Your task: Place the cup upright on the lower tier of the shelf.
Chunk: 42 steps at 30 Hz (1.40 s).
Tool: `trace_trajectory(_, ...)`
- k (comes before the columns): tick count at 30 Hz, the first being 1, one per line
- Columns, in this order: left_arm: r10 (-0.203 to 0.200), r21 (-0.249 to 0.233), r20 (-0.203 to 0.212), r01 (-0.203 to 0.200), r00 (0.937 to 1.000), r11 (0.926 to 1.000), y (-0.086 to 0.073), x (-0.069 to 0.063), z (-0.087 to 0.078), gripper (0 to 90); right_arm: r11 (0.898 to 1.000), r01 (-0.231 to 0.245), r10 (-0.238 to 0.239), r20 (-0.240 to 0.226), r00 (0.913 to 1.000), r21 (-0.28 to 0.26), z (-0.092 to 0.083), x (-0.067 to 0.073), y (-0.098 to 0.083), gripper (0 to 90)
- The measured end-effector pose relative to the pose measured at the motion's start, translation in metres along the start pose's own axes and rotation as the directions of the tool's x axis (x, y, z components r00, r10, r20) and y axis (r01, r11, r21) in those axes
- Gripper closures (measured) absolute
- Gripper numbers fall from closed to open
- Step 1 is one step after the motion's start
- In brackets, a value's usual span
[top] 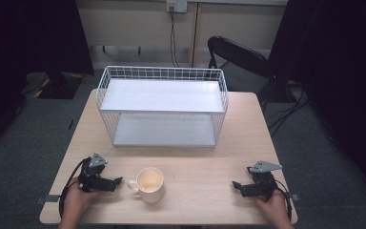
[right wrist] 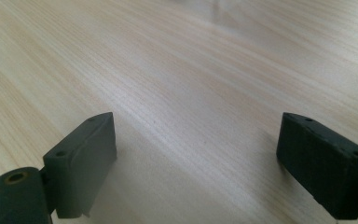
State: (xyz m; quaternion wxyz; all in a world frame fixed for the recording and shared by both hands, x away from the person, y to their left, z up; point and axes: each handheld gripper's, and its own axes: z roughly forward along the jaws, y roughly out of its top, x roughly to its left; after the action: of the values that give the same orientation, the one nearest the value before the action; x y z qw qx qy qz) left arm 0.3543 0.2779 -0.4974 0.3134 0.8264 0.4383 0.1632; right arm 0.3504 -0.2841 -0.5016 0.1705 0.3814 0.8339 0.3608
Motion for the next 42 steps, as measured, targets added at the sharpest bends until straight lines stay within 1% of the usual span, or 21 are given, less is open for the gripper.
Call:
trace_trajectory(3, -0.008, 0.018, 0.003, 0.008, 1.0, 0.9998, 0.002, -0.001, -0.002, 5.4, 1.0, 0.0, 0.0, -0.002, 1.0, 0.002, -0.001, 0.0, 0.0, 11.4)
trace_trajectory(5, 0.001, 0.023, 0.007, -0.002, 1.0, 0.9997, 0.003, -0.001, -0.003, 10.0, 1.0, 0.0, 0.0, -0.003, 1.0, 0.002, -0.001, 0.0, -0.001, 11.4)
trace_trajectory(7, -0.009, 0.023, -0.011, 0.009, 0.9999, 0.9997, 0.005, -0.001, -0.005, 15.6, 1.0, 0.002, -0.002, -0.003, 1.0, 0.001, -0.001, 0.0, -0.001, 11.4)
trace_trajectory(9, -0.002, 0.017, -0.02, 0.003, 0.9998, 0.9998, 0.006, -0.002, -0.007, 15.8, 1.0, 0.002, -0.002, -0.004, 1.0, 0.001, -0.001, 0.0, -0.001, 11.4)
trace_trajectory(10, 0.026, -0.009, 0.0, -0.026, 0.9997, 0.9996, 0.009, -0.003, -0.014, 14.9, 1.0, 0.002, -0.002, -0.005, 1.0, 0.0, -0.001, 0.0, -0.001, 11.3)
trace_trajectory(12, 0.007, -0.028, 0.01, -0.007, 0.9999, 0.9996, 0.013, -0.004, -0.02, 15.0, 1.0, 0.001, -0.001, -0.006, 1.0, 0.001, -0.001, 0.0, -0.001, 11.3)
trace_trajectory(13, 0.007, -0.033, 0.014, -0.006, 0.9999, 0.9994, 0.015, -0.005, -0.024, 15.3, 1.0, 0.001, -0.001, -0.006, 1.0, 0.001, -0.001, 0.0, -0.001, 11.3)
trace_trajectory(14, 0.016, -0.042, 0.025, -0.015, 0.9996, 0.999, 0.016, -0.005, -0.027, 15.4, 1.0, 0.001, -0.001, -0.006, 1.0, 0.001, -0.001, 0.0, -0.001, 11.3)
trace_trajectory(15, 0.014, -0.041, 0.04, -0.012, 0.9991, 0.9991, 0.018, -0.006, -0.031, 15.4, 1.0, 0.001, -0.001, -0.006, 1.0, 0.001, -0.001, 0.0, -0.001, 11.3)
trace_trajectory(17, 0.021, -0.041, 0.032, -0.02, 0.9993, 0.999, 0.02, -0.008, -0.034, 16.1, 1.0, 0.003, -0.003, -0.008, 1.0, 0.001, -0.001, -0.001, -0.001, 11.3)
trace_trajectory(18, 0.026, -0.038, 0.043, -0.024, 0.9987, 0.999, 0.021, -0.008, -0.037, 16.3, 1.0, 0.002, -0.002, -0.009, 1.0, 0.001, -0.001, -0.001, -0.001, 11.3)
trace_trajectory(20, 0.046, -0.015, 0.073, -0.045, 0.9963, 0.9989, 0.025, -0.013, -0.043, 17.1, 1.0, 0.003, -0.003, -0.009, 1.0, 0.001, -0.001, -0.001, -0.001, 11.3)
trace_trajectory(21, 0.05, -0.004, 0.069, -0.05, 0.9964, 0.9987, 0.027, -0.015, -0.044, 16.8, 1.0, 0.004, -0.004, -0.009, 1.0, 0.001, -0.001, -0.001, -0.001, 11.3)
trace_trajectory(22, 0.047, -0.002, 0.083, -0.047, 0.9955, 0.9989, 0.028, -0.015, -0.046, 16.7, 1.0, 0.004, -0.004, -0.01, 0.9999, 0.001, -0.001, -0.001, -0.001, 11.3)
trace_trajectory(23, 0.047, -0.002, 0.083, -0.047, 0.9955, 0.9989, 0.028, -0.015, -0.046, 17.4, 1.0, 0.005, -0.005, -0.01, 0.9999, 0.001, -0.001, -0.001, -0.001, 11.3)
trace_trajectory(24, 0.029, -0.006, 0.11, -0.028, 0.9935, 0.9996, 0.03, -0.016, -0.048, 18.0, 1.0, 0.005, -0.005, -0.01, 0.9999, 0.001, -0.001, -0.001, -0.001, 11.3)
trace_trajectory(25, 0.021, -0.004, 0.118, -0.021, 0.9928, 0.9998, 0.032, -0.017, -0.049, 18.7, 1.0, 0.005, -0.005, -0.011, 0.9999, 0.001, -0.001, -0.001, -0.001, 11.3)
trace_trajectory(31, 0.023, -0.024, 0.123, -0.02, 0.9921, 0.9995, 0.041, -0.02, -0.053, 18.8, 1.0, 0.005, -0.005, -0.01, 0.9999, 0.001, -0.001, -0.001, -0.001, 11.3)
trace_trajectory(35, 0.035, -0.037, 0.136, -0.03, 0.99, 0.9988, 0.047, -0.024, -0.056, 19.1, 1.0, 0.005, -0.005, -0.01, 0.9999, 0.001, -0.001, -0.001, -0.001, 11.3)
trace_trajectory(39, 0.051, -0.051, 0.147, -0.044, 0.9878, 0.9977, 0.055, -0.029, -0.059, 19.5, 1.0, 0.005, -0.005, -0.01, 0.9999, 0.001, -0.001, -0.001, -0.001, 11.3)
trace_trajectory(42, 0.075, -0.066, 0.153, -0.066, 0.9854, 0.9956, 0.063, -0.036, -0.062, 19.5, 1.0, 0.005, -0.005, -0.011, 0.9999, 0.0, -0.001, -0.001, -0.001, 11.3)
